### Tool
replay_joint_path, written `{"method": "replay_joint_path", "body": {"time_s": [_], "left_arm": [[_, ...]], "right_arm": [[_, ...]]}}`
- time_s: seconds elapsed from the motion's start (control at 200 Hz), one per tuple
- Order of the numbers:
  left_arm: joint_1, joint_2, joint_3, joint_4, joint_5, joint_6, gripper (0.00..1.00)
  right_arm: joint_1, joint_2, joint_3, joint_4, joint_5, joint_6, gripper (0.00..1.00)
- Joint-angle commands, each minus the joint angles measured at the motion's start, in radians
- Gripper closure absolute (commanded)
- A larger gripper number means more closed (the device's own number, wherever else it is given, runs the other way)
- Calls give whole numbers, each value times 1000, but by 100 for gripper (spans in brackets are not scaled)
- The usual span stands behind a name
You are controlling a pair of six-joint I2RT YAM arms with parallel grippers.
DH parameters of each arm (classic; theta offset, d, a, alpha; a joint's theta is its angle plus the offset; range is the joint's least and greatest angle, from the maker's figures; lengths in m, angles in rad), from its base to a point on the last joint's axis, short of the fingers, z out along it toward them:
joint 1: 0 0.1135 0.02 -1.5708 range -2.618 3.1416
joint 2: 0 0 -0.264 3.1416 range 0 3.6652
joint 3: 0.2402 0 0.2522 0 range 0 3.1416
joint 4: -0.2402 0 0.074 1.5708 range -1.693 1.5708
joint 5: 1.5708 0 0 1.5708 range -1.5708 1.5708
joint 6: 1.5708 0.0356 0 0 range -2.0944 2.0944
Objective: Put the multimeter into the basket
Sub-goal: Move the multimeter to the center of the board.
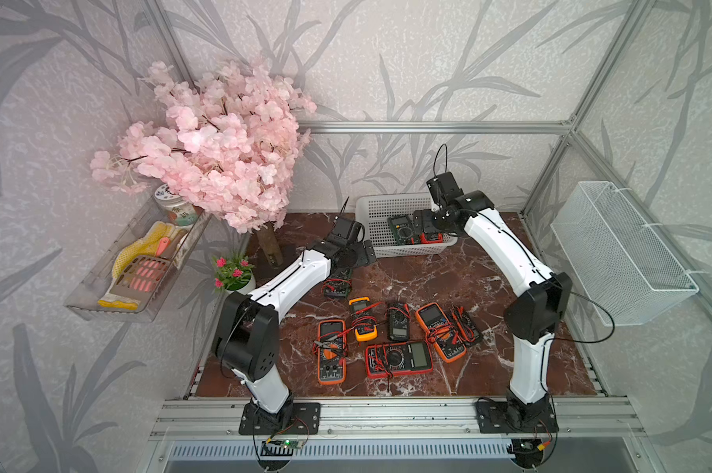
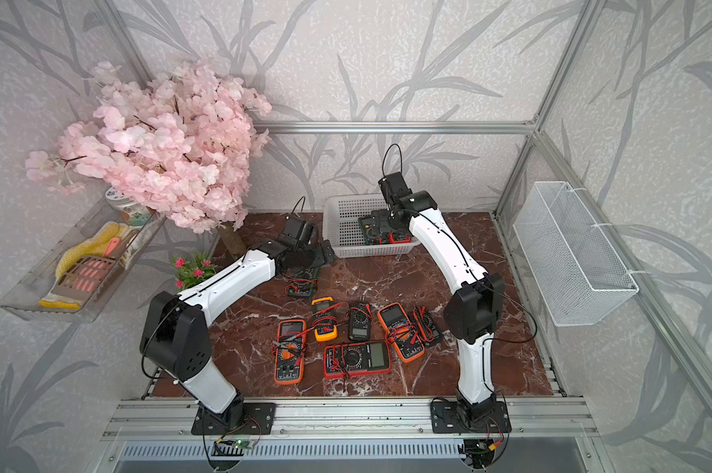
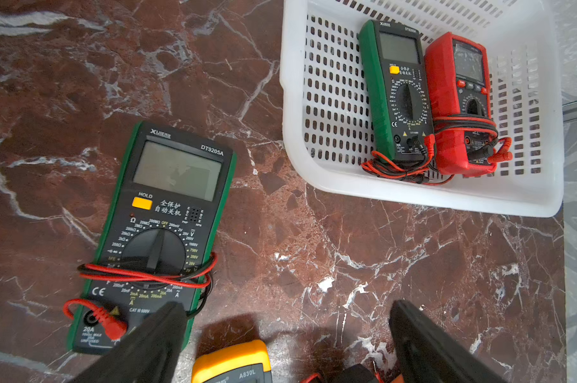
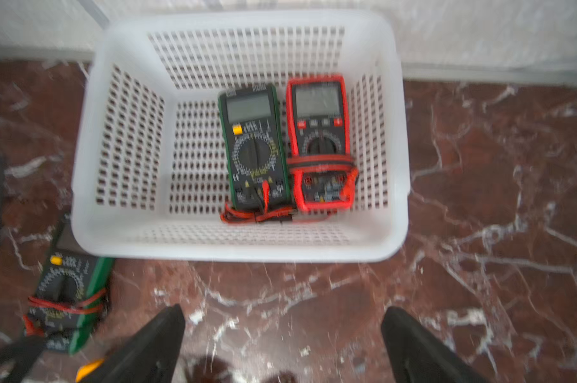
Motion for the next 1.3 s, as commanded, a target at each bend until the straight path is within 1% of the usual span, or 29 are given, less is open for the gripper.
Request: {"method": "replay_joint_path", "body": {"time_s": [0.0,0.09,0.19,0.33,0.465,0.565,0.7,0.9,1.295], "left_arm": [[5,-21,-18,5,4,-17,0],[3,-31,-39,7,7,-37,0],[-3,-43,-65,8,12,-59,0],[-11,-54,-100,20,20,-92,0],[-26,-57,-120,34,22,-115,0],[-39,-55,-121,37,18,-122,0],[-50,-55,-121,37,14,-126,0],[-60,-68,-133,36,8,-132,0],[-59,-82,-153,48,5,-137,0]], "right_arm": [[-5,-161,-243,88,-32,20,2],[-6,-307,-450,159,-59,38,2],[-5,-414,-605,177,-113,52,2],[-2,-499,-734,160,-202,66,2],[19,-534,-814,140,-257,35,2],[44,-526,-848,125,-271,0,2],[73,-464,-849,97,-299,-27,2],[134,-368,-841,116,-271,-41,2],[144,-243,-798,132,-236,-78,2]]}}
